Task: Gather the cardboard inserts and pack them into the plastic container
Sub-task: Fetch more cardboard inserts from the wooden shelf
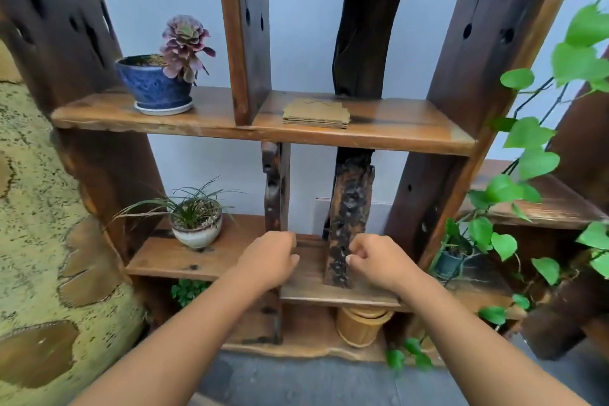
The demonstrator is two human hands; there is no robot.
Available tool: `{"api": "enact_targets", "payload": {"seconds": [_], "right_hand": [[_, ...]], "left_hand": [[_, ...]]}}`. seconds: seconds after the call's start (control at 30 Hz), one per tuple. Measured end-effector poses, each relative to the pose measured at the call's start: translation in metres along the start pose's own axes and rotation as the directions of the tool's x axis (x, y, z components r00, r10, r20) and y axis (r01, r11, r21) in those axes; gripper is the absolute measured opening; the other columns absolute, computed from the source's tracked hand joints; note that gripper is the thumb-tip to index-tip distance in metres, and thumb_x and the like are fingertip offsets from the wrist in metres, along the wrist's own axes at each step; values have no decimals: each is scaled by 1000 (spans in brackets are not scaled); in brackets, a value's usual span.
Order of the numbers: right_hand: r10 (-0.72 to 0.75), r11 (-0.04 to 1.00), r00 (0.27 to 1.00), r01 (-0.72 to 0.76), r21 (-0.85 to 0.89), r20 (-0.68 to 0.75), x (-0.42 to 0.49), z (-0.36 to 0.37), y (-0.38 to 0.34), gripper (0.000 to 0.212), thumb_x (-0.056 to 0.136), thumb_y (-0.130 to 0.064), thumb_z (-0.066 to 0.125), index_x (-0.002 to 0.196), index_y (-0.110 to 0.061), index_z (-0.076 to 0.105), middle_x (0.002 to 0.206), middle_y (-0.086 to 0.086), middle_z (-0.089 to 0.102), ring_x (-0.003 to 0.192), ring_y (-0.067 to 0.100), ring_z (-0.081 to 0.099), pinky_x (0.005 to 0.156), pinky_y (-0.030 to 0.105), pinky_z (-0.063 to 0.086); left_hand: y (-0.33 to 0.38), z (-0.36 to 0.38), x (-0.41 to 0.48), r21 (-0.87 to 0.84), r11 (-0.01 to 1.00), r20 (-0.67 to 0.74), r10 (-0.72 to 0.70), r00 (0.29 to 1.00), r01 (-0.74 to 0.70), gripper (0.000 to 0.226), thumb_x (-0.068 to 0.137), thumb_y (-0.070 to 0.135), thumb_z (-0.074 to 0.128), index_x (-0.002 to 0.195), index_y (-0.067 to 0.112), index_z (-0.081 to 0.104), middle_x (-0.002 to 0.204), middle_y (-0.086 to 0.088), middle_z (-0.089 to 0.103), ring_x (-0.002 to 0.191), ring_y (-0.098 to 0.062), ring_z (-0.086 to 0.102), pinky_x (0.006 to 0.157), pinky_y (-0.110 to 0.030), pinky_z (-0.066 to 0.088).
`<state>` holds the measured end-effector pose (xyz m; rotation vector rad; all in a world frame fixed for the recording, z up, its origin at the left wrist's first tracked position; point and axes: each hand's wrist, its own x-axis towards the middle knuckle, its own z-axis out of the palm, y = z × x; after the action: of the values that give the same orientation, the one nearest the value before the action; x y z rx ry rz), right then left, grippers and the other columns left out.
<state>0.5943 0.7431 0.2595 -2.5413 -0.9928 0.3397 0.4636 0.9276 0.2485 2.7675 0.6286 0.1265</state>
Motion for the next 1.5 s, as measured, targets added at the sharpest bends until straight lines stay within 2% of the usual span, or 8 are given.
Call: {"api": "enact_targets", "payload": {"seconds": [0.4, 0.6, 0.9, 1.03, 1.17, 1.3, 1.4, 1.5], "right_hand": [[-118, 985, 963, 146, 97, -242, 86, -145, -59, 11, 88, -33, 65, 87, -23, 67, 81, -1, 69, 79, 18, 64, 70, 34, 52], [-117, 991, 952, 129, 25, -284, 134, -175, -71, 19, 84, -28, 64, 95, -14, 71, 97, 6, 70, 87, 21, 63, 77, 36, 52], [177, 971, 984, -172, 164, -16, 201, -190, -80, 51, 86, -52, 65, 118, -15, 49, 100, 7, 61, 82, 21, 63, 58, 33, 57], [252, 953, 967, -253, 168, 30, 219, -184, -85, 72, 83, -60, 63, 137, -16, 45, 108, 9, 59, 91, 24, 62, 78, 37, 59], [265, 964, 964, -265, 22, 17, 227, -181, -99, 60, 85, -50, 64, 128, -9, 52, 105, 12, 61, 89, 26, 64, 86, 41, 58], [282, 952, 959, -278, -129, 15, 232, -179, -107, 55, 87, -48, 65, 125, -9, 55, 85, 8, 55, 85, 24, 61, 92, 38, 55], [278, 954, 961, -276, -118, 4, 236, -176, -105, 60, 87, -48, 66, 129, -9, 53, 82, 7, 51, 92, 26, 58, 92, 38, 54], [267, 959, 964, -267, -95, -13, 239, -173, -102, 62, 87, -48, 67, 132, -8, 52, 93, 8, 55, 94, 27, 58, 93, 39, 53]], "left_hand": [[34, -128, 102, 28, 999, -223, 30, 974, -24, 20, 90, 30, 57, 97, 14, 66, 95, -6, 69, 90, -27, 65, 76, -35, 53], [36, -170, 144, 69, 997, -306, -1, 952, 23, 34, 86, 46, 59, 97, 15, 68, 90, -4, 69, 79, -22, 64, 69, -33, 52], [29, -189, 212, -128, 983, -151, -149, 977, 130, 52, 89, 54, 58, 108, 6, 61, 84, -3, 61, 70, -15, 56, 53, -26, 39], [23, -185, 233, -246, 933, 14, -268, 963, 263, 71, 85, 60, 59, 128, 5, 48, 110, -13, 57, 89, -29, 62, 65, -38, 59], [25, -182, 247, -198, 932, 49, -299, 953, 303, 84, 82, 69, 55, 133, 3, 49, 106, -13, 56, 85, -30, 63, 64, -37, 56], [27, -180, 257, -112, 929, 99, -343, 934, 353, 66, 80, 60, 64, 119, 7, 56, 92, -10, 61, 78, -25, 63, 69, -35, 56], [29, -180, 262, -87, 927, 128, -352, 927, 364, 60, 81, 56, 66, 117, 9, 57, 87, -9, 58, 76, -24, 59, 83, -37, 55], [30, -182, 262, -54, 925, 169, -362, 917, 376, 66, 82, 59, 63, 123, 7, 55, 87, -9, 56, 76, -24, 58, 77, -35, 50]]}}
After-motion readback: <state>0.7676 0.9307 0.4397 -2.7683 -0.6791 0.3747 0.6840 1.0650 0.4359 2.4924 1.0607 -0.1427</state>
